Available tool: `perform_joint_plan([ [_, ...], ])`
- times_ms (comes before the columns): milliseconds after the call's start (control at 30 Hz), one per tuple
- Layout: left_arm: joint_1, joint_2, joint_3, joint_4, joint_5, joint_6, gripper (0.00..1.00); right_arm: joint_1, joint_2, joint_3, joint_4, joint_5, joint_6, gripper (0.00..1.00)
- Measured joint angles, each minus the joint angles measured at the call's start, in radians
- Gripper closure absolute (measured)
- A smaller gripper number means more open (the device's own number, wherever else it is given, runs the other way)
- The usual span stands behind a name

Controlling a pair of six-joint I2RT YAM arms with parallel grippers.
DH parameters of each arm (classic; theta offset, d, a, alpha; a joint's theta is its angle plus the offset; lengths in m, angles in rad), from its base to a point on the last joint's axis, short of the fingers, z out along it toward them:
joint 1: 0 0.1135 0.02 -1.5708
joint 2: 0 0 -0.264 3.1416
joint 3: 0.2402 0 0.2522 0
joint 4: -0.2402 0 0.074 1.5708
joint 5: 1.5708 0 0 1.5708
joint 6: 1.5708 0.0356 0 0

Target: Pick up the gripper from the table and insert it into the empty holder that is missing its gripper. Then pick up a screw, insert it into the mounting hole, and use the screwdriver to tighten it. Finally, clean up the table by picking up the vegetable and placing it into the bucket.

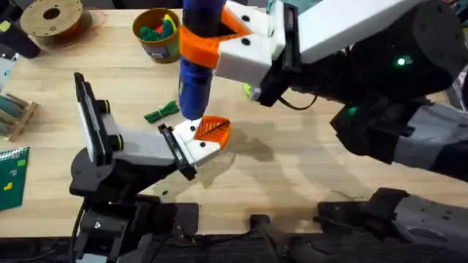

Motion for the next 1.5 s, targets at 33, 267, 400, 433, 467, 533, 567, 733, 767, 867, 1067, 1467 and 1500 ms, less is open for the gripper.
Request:
perform_joint_plan([
  [33, 0.000, 0.000, 0.000, 0.000, 0.000, 0.000, 0.996, 0.000, 0.000, 0.000, -0.004, -0.001, 0.002, 0.970],
  [267, 0.000, 0.000, 0.000, 0.000, 0.000, 0.000, 0.996, 0.007, 0.000, 0.000, -0.010, -0.003, 0.004, 0.970],
  [400, 0.000, 0.000, 0.000, 0.000, 0.000, 0.000, 0.996, 0.006, 0.000, 0.000, -0.010, -0.002, 0.011, 0.970],
  [433, 0.000, 0.000, 0.000, 0.000, 0.000, 0.000, 0.996, 0.006, 0.000, 0.000, -0.010, -0.002, 0.012, 0.970],
  [467, 0.000, 0.000, 0.000, 0.000, 0.000, 0.000, 0.996, 0.007, 0.000, 0.000, -0.010, -0.003, 0.015, 0.970],
  [533, 0.000, 0.000, 0.000, 0.000, 0.000, 0.000, 0.996, 0.007, 0.000, 0.000, -0.010, -0.003, 0.020, 0.970],
  [567, 0.000, 0.000, 0.000, 0.000, 0.000, 0.000, 0.996, 0.006, 0.000, 0.000, -0.010, -0.003, 0.022, 0.970],
  [733, 0.000, 0.000, 0.000, 0.000, 0.000, 0.000, 0.996, 0.007, 0.000, 0.000, -0.027, -0.002, 0.027, 0.970],
  [767, 0.000, 0.000, 0.000, 0.000, 0.000, 0.000, 0.996, 0.006, 0.000, 0.000, -0.037, -0.002, 0.029, 0.970],
  [867, 0.000, 0.000, 0.000, 0.000, 0.000, 0.000, 0.996, 0.007, 0.000, 0.000, -0.047, -0.002, 0.030, 0.970],
  [1067, 0.000, 0.000, 0.000, 0.000, 0.000, 0.000, 0.996, 0.007, 0.000, 0.000, -0.043, -0.002, 0.029, 0.970],
  [1467, 0.000, 0.000, 0.000, 0.000, 0.000, 0.000, 0.996, 0.006, 0.000, 0.000, -0.038, -0.001, 0.022, 0.970],
  [1500, 0.000, 0.000, 0.000, 0.000, 0.000, 0.000, 0.996, 0.007, 0.000, 0.000, -0.038, 0.000, 0.021, 0.970],
])
